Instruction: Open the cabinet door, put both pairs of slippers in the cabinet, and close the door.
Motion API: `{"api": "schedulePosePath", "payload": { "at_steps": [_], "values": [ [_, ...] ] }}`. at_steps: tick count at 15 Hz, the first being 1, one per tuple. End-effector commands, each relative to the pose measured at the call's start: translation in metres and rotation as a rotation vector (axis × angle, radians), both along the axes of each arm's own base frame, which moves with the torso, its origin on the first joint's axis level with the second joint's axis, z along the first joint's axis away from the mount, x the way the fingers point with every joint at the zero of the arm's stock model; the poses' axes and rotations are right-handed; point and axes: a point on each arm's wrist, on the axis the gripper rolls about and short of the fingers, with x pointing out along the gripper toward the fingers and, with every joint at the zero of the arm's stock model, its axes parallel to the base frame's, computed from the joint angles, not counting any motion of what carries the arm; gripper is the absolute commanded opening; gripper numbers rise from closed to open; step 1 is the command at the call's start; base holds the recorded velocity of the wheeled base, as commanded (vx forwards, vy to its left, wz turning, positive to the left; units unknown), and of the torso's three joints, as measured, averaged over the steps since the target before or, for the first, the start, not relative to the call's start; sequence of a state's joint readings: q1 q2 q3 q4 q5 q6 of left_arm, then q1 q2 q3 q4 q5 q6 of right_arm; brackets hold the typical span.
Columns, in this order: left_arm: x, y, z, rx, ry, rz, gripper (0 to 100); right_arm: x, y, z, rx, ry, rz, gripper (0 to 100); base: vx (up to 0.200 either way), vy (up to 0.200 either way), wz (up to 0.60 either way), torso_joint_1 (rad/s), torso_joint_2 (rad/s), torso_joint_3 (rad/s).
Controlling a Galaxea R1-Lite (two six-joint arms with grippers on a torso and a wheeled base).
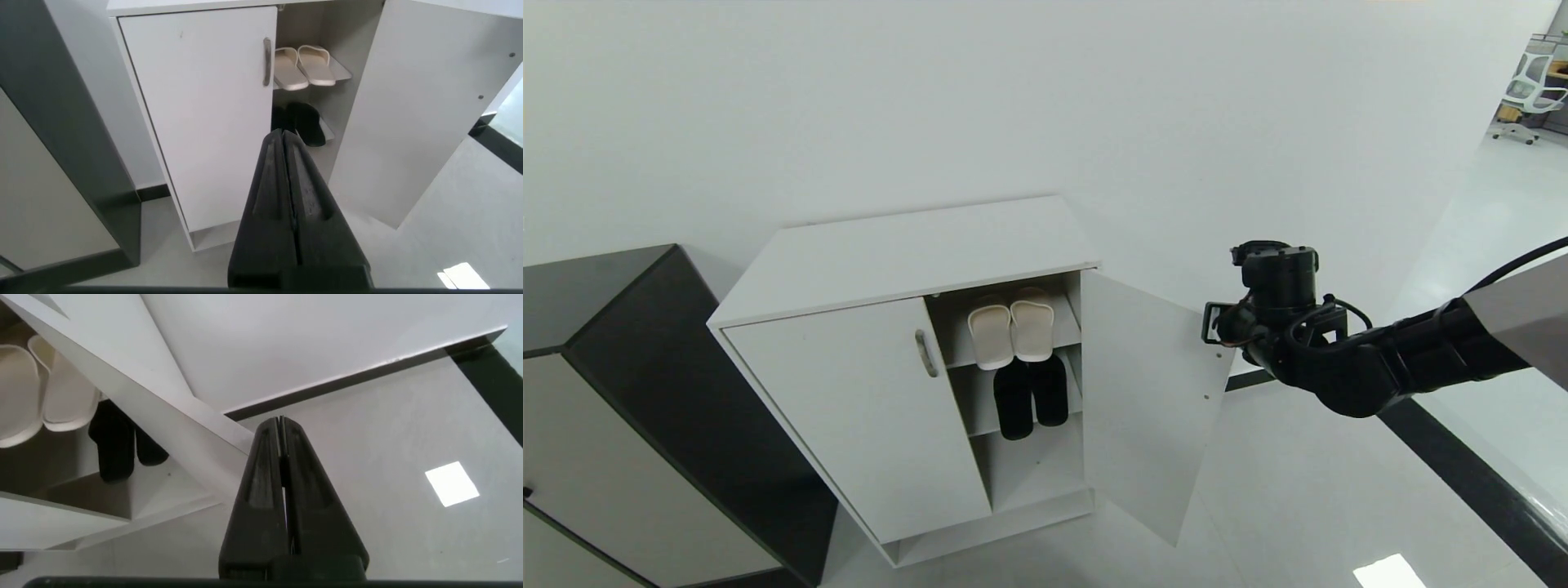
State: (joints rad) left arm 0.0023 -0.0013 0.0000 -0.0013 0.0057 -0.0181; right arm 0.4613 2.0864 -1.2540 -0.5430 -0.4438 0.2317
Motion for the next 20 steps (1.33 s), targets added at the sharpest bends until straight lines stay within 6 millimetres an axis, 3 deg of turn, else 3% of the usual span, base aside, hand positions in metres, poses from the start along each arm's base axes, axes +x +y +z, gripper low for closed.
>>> {"api": "schedulePosePath", "payload": {
  "at_steps": [1, 6, 10, 12, 15, 20],
  "values": [
    [0.0, 0.0, 0.0, 0.0, 0.001, 0.001, 0, 0.001, 0.001, -0.004, -0.005, 0.009, -0.001, 0, 0.0, 0.0, 0.0, 0.0, 0.0, 0.0],
    [0.0, 0.0, 0.0, 0.0, 0.001, 0.001, 0, -0.008, 0.007, -0.003, -0.011, 0.019, 0.02, 0, 0.0, 0.0, 0.0, 0.0, 0.0, 0.0],
    [0.0, 0.0, 0.0, 0.0, 0.001, 0.001, 0, -0.051, 0.038, 0.005, -0.017, 0.026, 0.141, 0, 0.0, 0.0, 0.0, 0.0, 0.0, 0.0],
    [0.0, 0.0, 0.0, 0.0, 0.001, 0.001, 0, -0.091, 0.062, 0.011, -0.019, 0.028, 0.254, 0, 0.0, 0.0, 0.0, 0.0, 0.0, 0.0],
    [0.0, 0.0, 0.0, 0.0, 0.001, 0.001, 0, -0.135, 0.082, 0.016, -0.021, 0.031, 0.381, 0, 0.0, 0.0, 0.0, 0.0, 0.0, 0.0],
    [0.0, 0.0, 0.0, 0.0, 0.001, 0.001, 0, -0.145, 0.08, 0.008, -0.045, 0.055, 0.433, 0, 0.0, 0.0, 0.0, 0.0, 0.0, 0.0]
  ]
}}
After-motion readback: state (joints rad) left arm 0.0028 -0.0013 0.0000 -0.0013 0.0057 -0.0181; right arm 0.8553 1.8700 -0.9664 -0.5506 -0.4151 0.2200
